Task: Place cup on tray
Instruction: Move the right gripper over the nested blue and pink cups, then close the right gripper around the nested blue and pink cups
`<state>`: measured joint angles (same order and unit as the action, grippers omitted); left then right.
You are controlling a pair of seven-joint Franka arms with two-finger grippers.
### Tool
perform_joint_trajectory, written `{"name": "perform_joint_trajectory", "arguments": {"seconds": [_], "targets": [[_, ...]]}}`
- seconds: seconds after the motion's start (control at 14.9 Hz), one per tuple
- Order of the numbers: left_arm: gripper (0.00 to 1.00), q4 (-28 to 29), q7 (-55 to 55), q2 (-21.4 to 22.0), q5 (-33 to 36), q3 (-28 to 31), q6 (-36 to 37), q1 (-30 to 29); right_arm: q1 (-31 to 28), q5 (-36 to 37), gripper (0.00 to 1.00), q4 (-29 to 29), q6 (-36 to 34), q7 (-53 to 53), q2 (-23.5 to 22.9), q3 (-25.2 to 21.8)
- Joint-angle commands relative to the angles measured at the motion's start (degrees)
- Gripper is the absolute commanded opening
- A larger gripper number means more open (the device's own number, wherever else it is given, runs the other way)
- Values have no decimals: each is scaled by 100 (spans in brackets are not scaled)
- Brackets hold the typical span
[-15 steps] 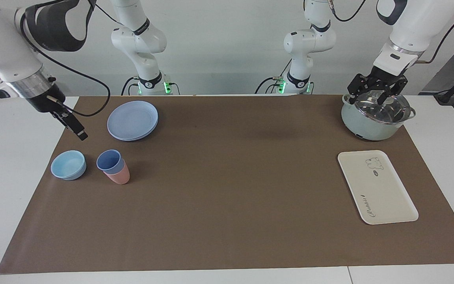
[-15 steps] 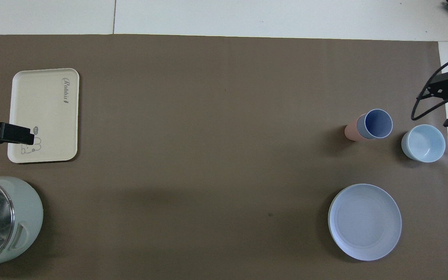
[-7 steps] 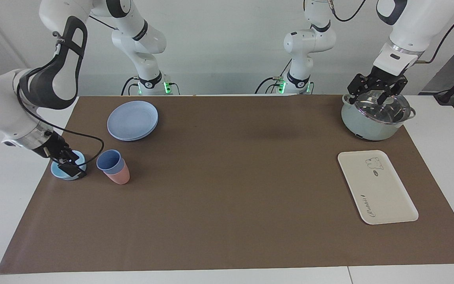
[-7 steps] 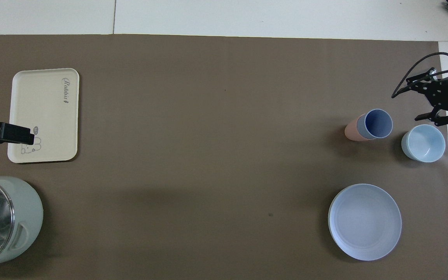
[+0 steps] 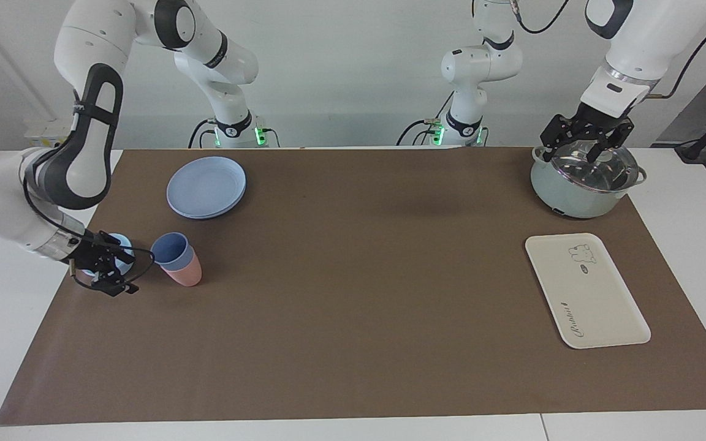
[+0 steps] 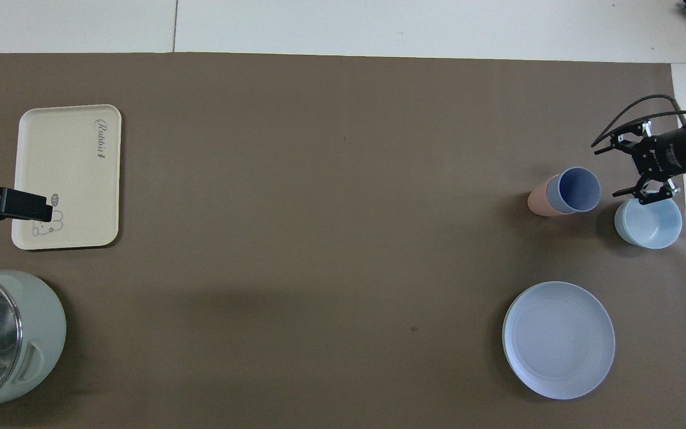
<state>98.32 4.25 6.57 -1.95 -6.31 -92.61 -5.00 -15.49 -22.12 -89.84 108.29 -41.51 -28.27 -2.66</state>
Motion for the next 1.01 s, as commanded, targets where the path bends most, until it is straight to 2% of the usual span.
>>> {"name": "perform_joint_trajectory", "arguments": {"seconds": [0.0,0.4,0.61,0.74,0.94], "targets": [[100,170,-56,169,-16,-20,76,-53,-42,-301,94,160,-97,-208,-196,90],[100,205,-39,177,-16,-37,6,-27,-69,-864,94,-165,-369,-235,-275,99],[100,188,-21,169,-16,-37,-38,-36,-25,-1434,94,-568,-396,-313,-179,99],[100,240,-3,177,-16,-37,-47,17,37,-1497,94,-859,-283,-305,-74,108],[100,249,15,195,-16,-28,-38,-18,-16,-1532,94,-895,-370,-305,-47,108]]}}
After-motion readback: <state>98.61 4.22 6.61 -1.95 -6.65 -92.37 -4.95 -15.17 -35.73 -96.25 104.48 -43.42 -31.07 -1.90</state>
